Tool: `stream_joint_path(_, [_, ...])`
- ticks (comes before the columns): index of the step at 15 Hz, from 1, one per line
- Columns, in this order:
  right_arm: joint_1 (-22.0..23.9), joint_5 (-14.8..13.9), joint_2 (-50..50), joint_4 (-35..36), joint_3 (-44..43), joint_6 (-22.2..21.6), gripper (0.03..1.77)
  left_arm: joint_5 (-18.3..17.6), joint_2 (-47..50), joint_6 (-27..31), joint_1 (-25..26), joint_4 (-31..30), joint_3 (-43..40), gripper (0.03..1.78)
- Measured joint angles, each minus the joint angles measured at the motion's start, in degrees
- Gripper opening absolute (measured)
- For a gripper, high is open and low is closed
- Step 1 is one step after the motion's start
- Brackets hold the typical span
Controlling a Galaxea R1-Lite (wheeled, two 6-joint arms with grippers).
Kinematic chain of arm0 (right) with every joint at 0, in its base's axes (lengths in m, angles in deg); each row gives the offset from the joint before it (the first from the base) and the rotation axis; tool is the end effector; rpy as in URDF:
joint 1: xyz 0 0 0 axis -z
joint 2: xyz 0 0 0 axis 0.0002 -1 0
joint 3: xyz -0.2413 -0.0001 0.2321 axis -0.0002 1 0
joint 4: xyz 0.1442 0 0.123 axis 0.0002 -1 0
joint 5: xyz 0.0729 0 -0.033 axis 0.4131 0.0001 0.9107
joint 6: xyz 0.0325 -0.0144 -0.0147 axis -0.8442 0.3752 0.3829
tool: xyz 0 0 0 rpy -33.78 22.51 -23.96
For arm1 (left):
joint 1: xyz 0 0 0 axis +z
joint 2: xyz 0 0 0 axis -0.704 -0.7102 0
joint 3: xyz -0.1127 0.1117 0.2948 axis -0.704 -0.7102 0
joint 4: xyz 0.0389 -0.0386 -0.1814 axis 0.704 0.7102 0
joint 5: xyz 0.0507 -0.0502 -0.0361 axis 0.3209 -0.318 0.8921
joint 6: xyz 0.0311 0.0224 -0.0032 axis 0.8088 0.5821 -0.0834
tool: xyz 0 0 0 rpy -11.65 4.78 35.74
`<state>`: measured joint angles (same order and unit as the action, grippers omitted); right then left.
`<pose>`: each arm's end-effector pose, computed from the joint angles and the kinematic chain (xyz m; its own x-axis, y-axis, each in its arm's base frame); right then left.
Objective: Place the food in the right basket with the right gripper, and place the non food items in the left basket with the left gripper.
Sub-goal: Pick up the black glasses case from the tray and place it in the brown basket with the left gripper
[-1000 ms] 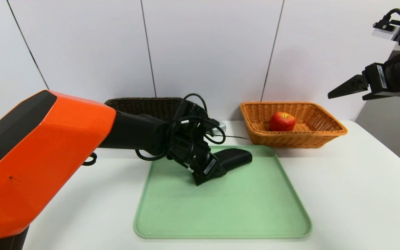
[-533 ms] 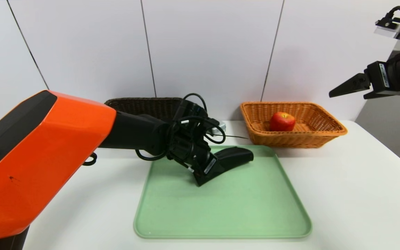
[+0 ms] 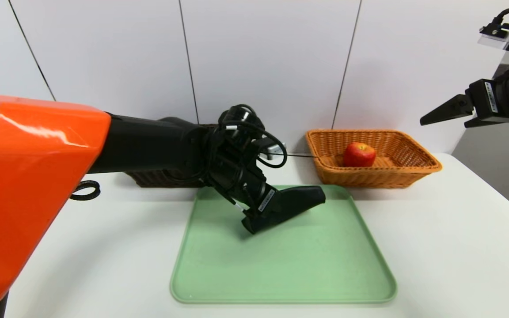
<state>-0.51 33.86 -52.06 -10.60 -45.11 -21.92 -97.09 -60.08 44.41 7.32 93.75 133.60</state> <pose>0.2802 0.0104 0.3591 0.7261 0.2114 -0.6543 -0.1867 0.9764 0.1082 0.3465 -0.2799 0.2003 0.3300 -0.6360 -0.6976 0.8029 0.5778 -0.1470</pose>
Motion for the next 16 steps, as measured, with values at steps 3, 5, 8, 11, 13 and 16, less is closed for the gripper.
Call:
stream_joint_path(3, [-0.4, -0.1, 0.5, 0.0, 0.3, -0.1, 1.69, 3.0, 2.3, -3.9, -1.3, 2.8, 3.4, 0.42])
stream_joint_path(5, [-0.4, -0.2, 0.8, 0.0, 0.5, 0.0, 1.69, 4.2, 3.5, -5.2, -2.0, 3.4, 4.2, 0.42])
stream_joint_path(8, [-0.4, -0.3, 1.5, 0.0, 1.0, -0.1, 1.69, 5.0, 4.9, -5.4, -2.9, 3.9, 4.7, 0.42])
stream_joint_path(11, [-0.4, -0.4, 2.1, 0.0, 1.2, -0.2, 1.69, 8.4, 6.4, -7.0, -4.2, 4.7, 7.7, 0.4])
stream_joint_path(13, [-0.4, -0.3, 2.5, 0.0, 1.5, -0.3, 1.69, 11.6, 7.2, -8.4, -4.9, 5.4, 11.6, 0.4])
stream_joint_path(16, [-0.4, -0.3, 3.0, 0.0, 2.2, -0.3, 1.69, 16.5, 9.9, -8.7, -4.5, 5.7, 14.1, 0.4])
